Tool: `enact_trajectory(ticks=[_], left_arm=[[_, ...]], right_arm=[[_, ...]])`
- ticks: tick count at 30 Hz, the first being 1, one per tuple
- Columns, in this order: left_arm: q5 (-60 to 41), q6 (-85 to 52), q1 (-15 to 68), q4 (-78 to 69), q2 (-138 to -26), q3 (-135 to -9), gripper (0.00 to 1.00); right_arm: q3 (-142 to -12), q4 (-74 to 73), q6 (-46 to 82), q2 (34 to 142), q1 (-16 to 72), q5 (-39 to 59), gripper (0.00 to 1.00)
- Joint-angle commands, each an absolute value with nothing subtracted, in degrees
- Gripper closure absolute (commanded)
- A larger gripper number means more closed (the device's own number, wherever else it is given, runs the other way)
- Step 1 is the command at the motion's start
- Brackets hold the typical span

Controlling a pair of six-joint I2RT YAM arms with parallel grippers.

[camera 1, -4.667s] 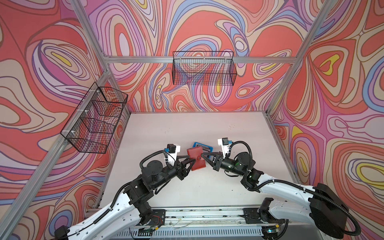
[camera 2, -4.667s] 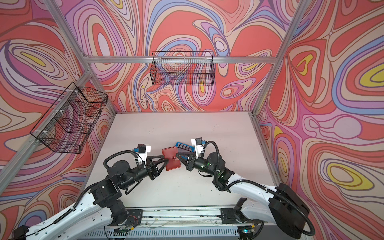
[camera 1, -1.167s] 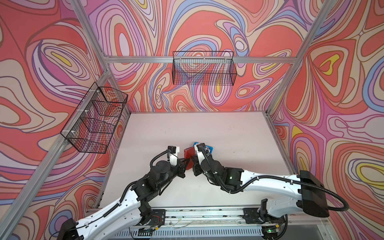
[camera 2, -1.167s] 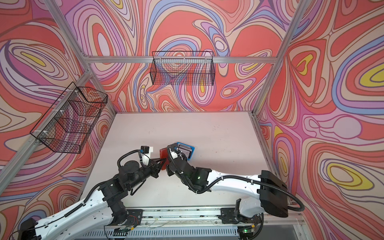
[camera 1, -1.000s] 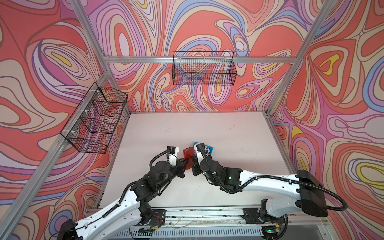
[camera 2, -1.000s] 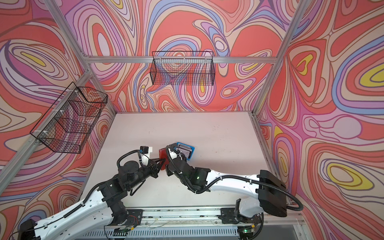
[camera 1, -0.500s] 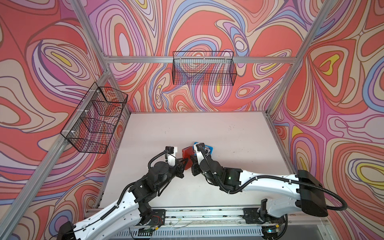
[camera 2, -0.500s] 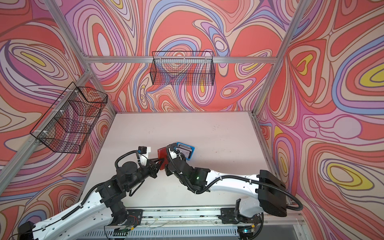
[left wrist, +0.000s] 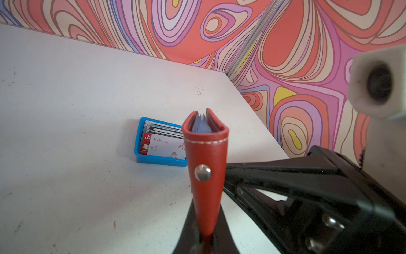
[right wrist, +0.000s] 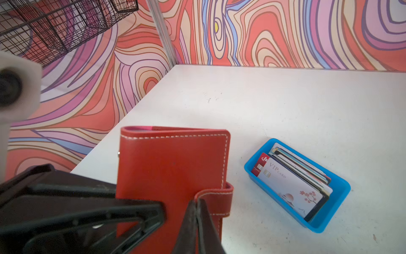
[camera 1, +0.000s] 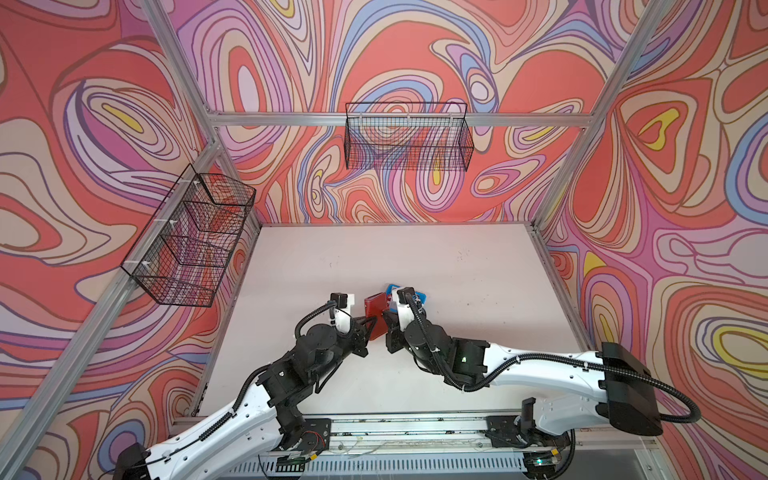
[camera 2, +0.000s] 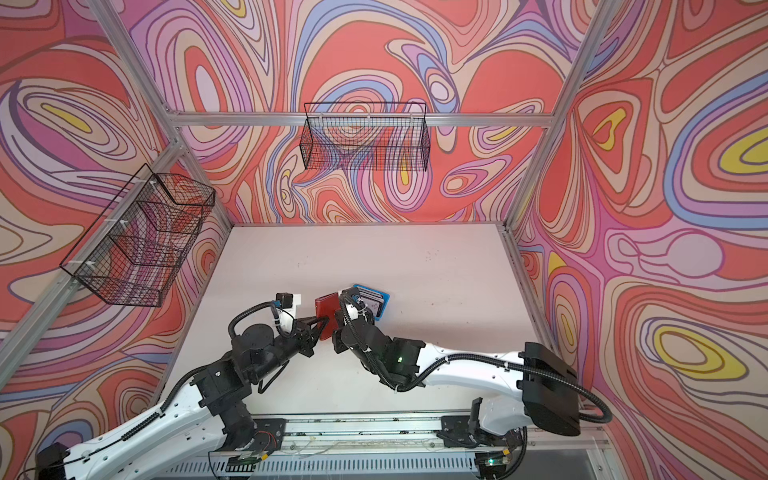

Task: Put the credit cards into the card holder

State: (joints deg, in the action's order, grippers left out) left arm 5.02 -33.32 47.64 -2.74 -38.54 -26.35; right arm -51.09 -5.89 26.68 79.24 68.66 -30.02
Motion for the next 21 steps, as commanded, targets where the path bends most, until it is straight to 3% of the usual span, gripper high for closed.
enact_trajectory(ticks=[1,21], left_arm=[[6.68,-34.41,47.66,-5.99,-36.92,-26.11,1.0],[8.69,-35.01,47.64,-4.76,-34.97,-25.5,1.0]], right_arm=[[-49.57,-3.02,27.51,78.05,68.33,-35.12,1.0],[-46.61,-5.03,28.12,75.11,68.26,-38.32,1.0]])
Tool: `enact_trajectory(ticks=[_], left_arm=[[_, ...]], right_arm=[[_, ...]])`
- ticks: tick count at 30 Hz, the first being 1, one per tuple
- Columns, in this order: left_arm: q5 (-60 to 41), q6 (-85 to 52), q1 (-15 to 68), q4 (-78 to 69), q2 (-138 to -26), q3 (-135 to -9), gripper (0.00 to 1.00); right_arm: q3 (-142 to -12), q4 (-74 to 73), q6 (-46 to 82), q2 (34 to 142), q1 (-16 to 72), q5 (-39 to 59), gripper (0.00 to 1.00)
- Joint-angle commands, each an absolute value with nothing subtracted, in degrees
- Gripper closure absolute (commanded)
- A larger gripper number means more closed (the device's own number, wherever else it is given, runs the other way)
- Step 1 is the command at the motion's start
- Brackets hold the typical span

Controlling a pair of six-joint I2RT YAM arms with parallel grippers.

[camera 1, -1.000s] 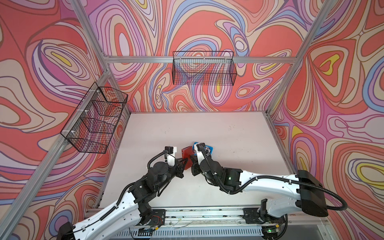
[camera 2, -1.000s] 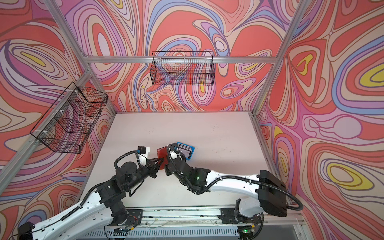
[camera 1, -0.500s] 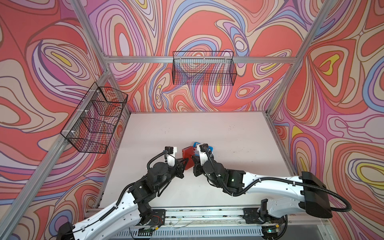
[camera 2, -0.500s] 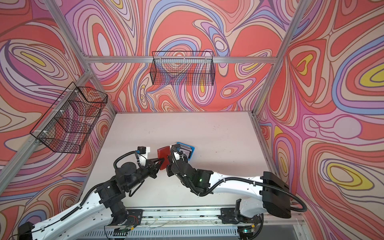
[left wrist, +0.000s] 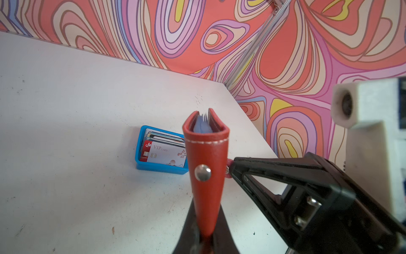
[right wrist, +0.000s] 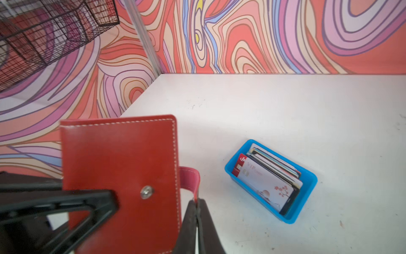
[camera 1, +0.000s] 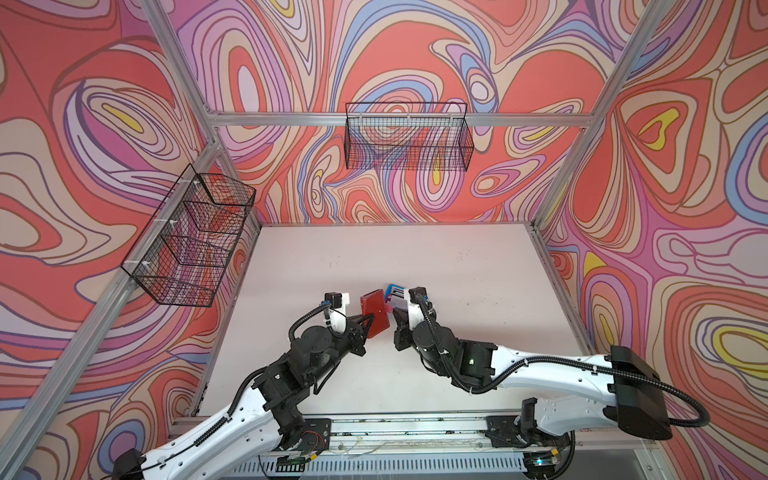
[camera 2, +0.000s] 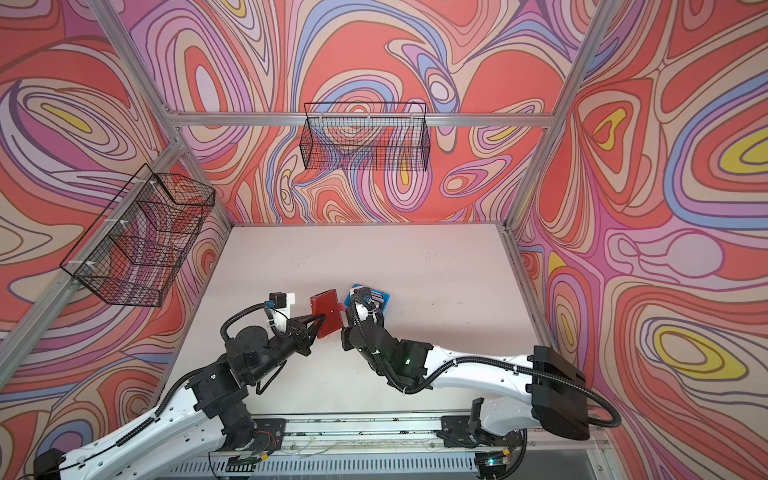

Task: Put the credit cards into the card holder

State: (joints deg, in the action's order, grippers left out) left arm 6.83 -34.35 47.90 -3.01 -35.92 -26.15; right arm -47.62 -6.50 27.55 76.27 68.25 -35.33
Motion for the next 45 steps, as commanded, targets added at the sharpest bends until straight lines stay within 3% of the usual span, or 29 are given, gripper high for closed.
enact_trajectory(ticks=[1,18,19,22,26,35,39,45], left_arm=[[8.78,-34.99,47.67,-4.66,-34.81,-25.42,1.0],[-8.85,-40.2,42.99,-13.01,-30.36,-21.58,1.0],[-9.43,-40.42,42.89,-13.45,-30.32,-21.36,1.0],[-10.96,-40.72,42.62,-14.5,-30.09,-21.09,1.0],[-11.63,-41.37,42.47,-14.81,-29.49,-20.59,1.0],[-4.6,-44.6,39.94,-8.65,-22.76,-18.87,1.0],[-9.53,-47.24,35.95,-8.88,-21.53,-18.13,1.0],[-7.04,-46.39,35.51,-6.78,-21.81,-18.58,1.0]], right_arm=[[-46.55,-5.08,28.25,74.98,68.2,-38.65,1.0],[-45.48,0.58,37.85,74.51,54.64,-27.09,1.0],[-45.6,0.7,37.9,74.53,54.67,-26.99,0.99],[-44.93,0.1,38.25,73.86,54.64,-26.48,0.76],[-42.03,-4.34,37.37,71.32,54.61,-23.39,0.64],[-37.84,-12.72,34.1,66.98,54.67,-14.75,0.6],[-40.4,-12.07,33.08,70.31,54.62,-10.37,0.59],[-43.62,-12.23,32.78,76.49,54.59,-4.15,0.59]])
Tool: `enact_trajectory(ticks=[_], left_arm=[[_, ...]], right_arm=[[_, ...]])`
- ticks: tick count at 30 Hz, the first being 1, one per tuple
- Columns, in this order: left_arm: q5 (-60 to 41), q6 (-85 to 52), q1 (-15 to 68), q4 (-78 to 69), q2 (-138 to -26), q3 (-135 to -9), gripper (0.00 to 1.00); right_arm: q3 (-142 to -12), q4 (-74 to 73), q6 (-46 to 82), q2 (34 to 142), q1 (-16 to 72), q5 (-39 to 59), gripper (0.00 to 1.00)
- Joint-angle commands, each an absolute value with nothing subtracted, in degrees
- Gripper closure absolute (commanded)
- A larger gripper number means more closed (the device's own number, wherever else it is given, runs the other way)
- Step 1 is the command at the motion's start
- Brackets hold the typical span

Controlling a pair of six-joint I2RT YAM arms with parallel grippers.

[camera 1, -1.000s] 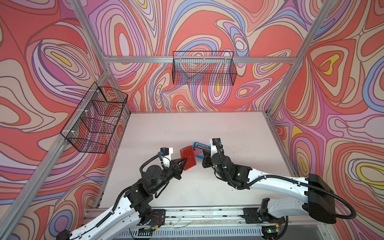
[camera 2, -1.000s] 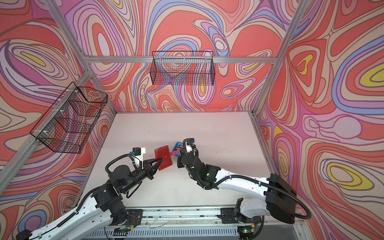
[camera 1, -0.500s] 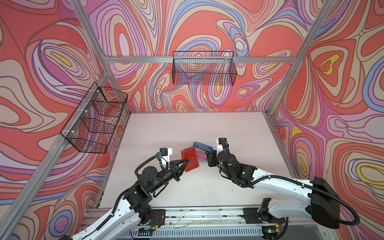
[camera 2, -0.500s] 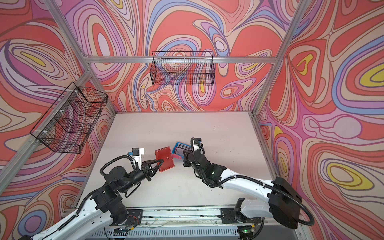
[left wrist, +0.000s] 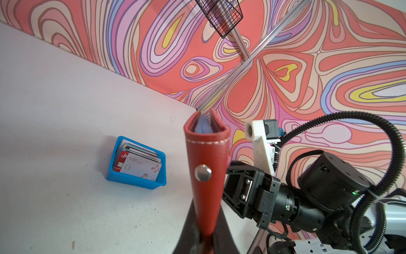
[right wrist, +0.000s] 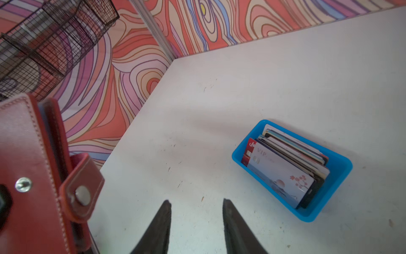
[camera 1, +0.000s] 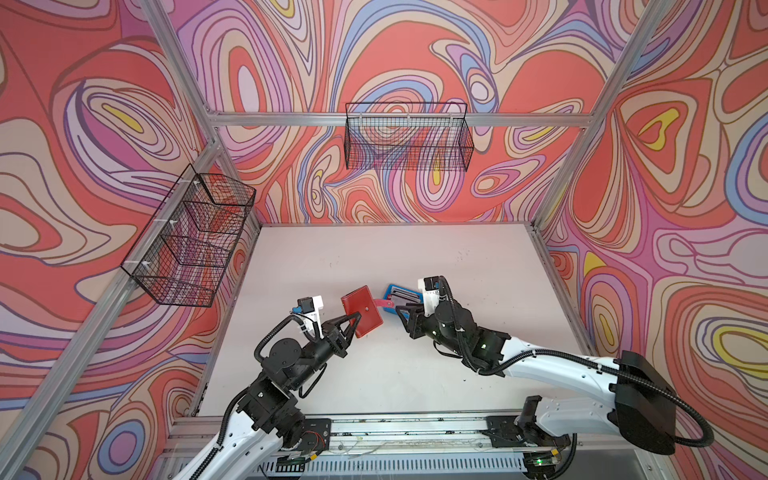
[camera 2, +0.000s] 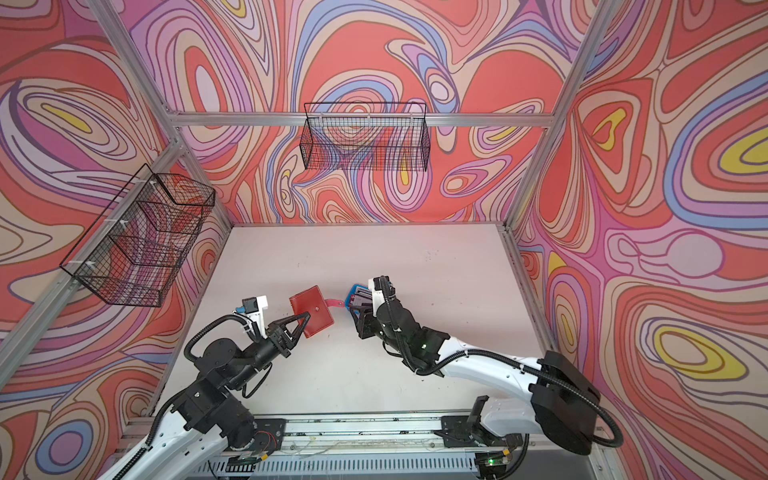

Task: Put the credit cards into the card holder

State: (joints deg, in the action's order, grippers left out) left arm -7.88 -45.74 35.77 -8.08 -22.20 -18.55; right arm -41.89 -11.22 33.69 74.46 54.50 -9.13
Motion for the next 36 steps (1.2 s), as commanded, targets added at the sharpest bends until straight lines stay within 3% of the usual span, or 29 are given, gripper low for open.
enact_trajectory(ticks=[1,12,36], left_arm=[[-6.04,-46.09,35.51,-5.59,-21.75,-18.75,1.0],[-6.11,-42.82,35.5,-4.48,-21.83,-19.69,1.0],[-9.32,-42.28,35.51,-8.28,-24.04,-19.11,1.0]], right_arm=[[-43.68,-12.85,32.66,77.1,54.66,-2.93,0.59],[-42.7,-20.04,32.92,79.16,54.67,7.61,0.6],[-38.33,-27.07,33.22,74.0,54.63,12.13,0.57]])
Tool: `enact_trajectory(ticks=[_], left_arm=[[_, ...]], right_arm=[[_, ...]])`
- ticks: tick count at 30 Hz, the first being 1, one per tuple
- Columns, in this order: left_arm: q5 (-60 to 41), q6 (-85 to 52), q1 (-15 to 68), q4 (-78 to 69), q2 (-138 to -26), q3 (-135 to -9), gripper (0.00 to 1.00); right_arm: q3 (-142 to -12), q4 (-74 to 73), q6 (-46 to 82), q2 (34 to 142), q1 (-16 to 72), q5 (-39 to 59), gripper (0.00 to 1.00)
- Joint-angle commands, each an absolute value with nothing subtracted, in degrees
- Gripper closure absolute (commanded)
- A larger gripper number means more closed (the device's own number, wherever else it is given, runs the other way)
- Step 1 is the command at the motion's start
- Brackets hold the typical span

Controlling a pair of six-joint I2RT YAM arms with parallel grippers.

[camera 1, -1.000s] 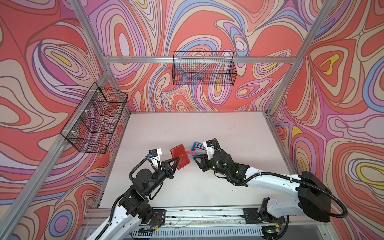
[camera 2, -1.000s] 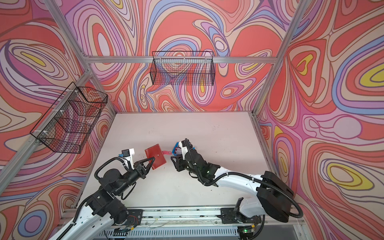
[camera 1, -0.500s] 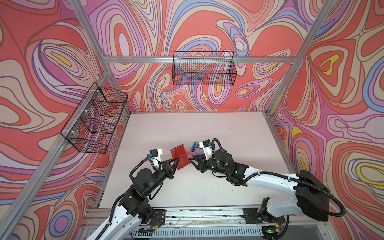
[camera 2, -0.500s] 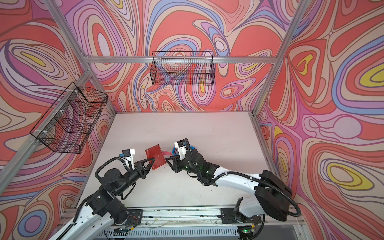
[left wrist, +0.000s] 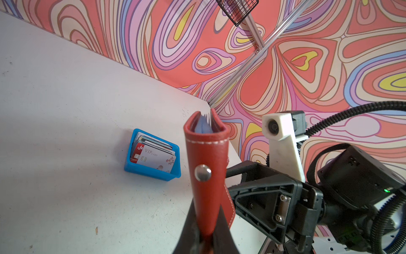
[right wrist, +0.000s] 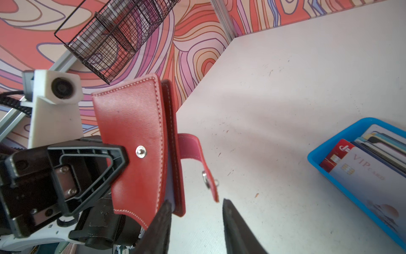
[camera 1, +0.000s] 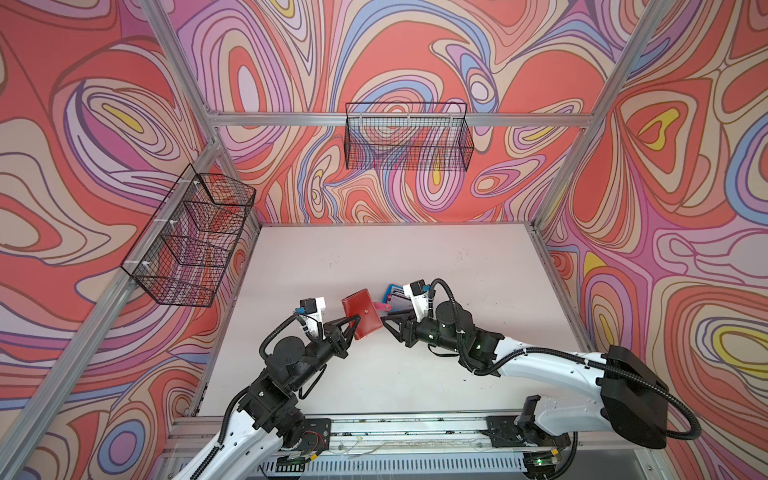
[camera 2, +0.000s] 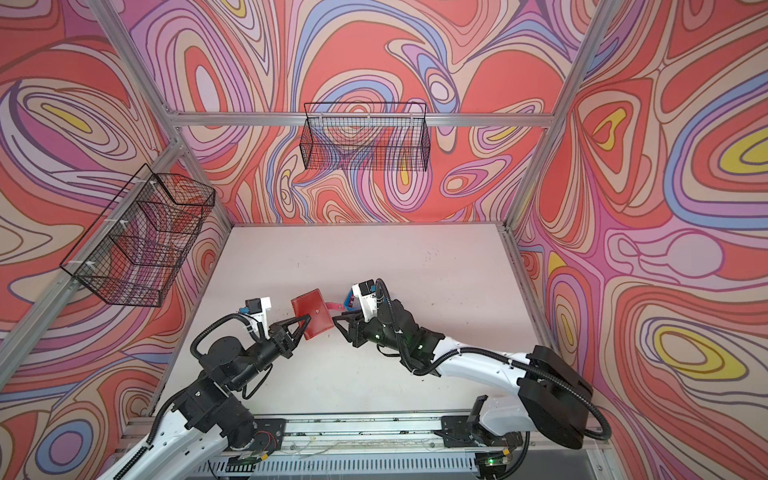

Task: Put the credit cards into the card holder

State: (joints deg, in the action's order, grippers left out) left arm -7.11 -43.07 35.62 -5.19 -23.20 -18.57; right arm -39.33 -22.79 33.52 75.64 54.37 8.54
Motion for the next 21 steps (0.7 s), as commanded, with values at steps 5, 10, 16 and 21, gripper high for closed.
enact_trajectory(ticks=[5,10,16,21], left_arm=[[-13.55,-42.44,35.51,-12.27,-25.41,-18.65,1.0],[-16.39,-42.6,35.51,-15.24,-24.61,-17.95,1.0],[-19.2,-43.15,35.51,-17.83,-24.82,-17.39,1.0],[-23.91,-44.97,35.5,-23.71,-29.65,-17.44,1.0]], right_arm=[[-38.23,-28.82,33.49,74.41,54.65,15.07,0.47],[-38.67,-28.1,34.02,75.61,54.63,14.51,0.48],[-37.59,-31.25,34.33,75.17,54.62,16.72,0.49],[-34.45,-37.57,34.97,72.27,54.61,20.43,0.48]])
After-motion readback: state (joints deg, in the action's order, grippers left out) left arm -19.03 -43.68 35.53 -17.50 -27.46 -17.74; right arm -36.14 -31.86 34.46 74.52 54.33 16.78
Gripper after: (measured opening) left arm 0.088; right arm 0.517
